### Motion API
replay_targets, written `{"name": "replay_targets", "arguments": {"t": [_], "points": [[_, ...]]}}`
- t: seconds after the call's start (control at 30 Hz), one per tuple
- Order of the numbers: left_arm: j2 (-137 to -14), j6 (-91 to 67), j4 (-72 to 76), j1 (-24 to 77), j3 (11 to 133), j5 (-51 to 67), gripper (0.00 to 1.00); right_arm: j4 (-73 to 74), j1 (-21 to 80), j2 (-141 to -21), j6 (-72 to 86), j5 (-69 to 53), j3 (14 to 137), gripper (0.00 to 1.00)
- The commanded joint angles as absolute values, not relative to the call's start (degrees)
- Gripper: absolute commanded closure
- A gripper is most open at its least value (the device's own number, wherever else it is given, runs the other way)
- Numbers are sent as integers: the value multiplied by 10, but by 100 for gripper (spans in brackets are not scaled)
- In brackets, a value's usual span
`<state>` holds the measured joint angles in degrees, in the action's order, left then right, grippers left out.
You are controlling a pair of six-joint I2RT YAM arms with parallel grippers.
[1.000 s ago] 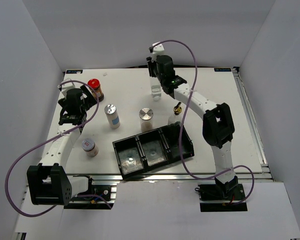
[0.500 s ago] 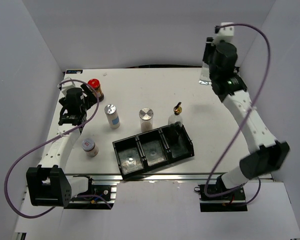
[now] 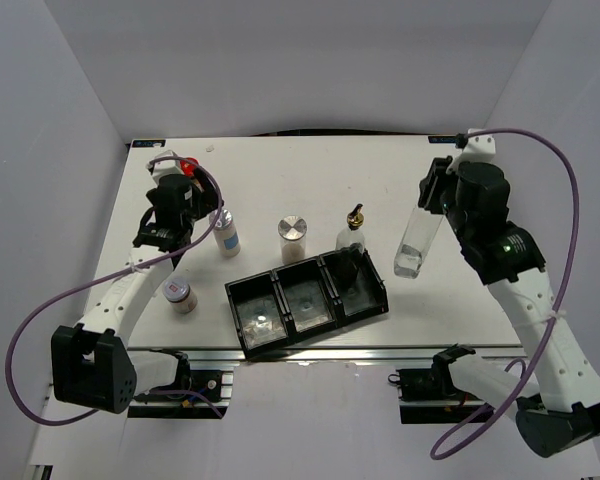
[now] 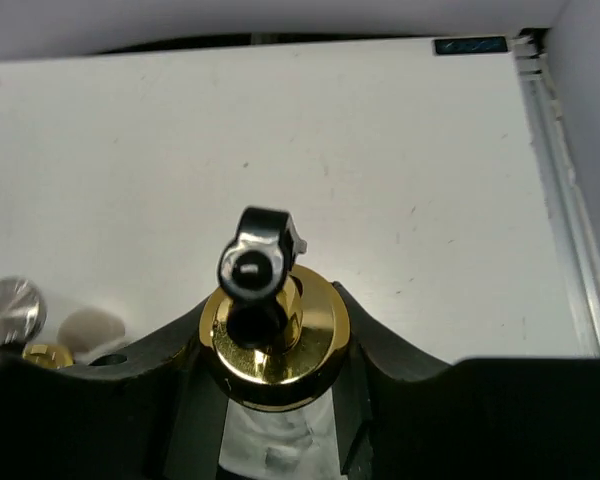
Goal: Organize the condiment bottles
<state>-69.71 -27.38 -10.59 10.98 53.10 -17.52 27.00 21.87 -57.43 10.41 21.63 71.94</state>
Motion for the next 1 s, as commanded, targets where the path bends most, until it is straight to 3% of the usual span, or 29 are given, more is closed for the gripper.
{"name": "replay_targets", "arguments": {"t": [0.0, 0.3, 0.97], "points": [[-692, -270, -109, 120, 554, -175, 2, 250, 221, -521, 129, 129, 719, 100], [-693, -268, -121, 120, 563, -199, 2, 181, 222, -467, 104, -89, 634, 100], [-692, -265, -135, 121, 567, -228, 2, 94, 253, -453, 48, -237, 544, 100]]}}
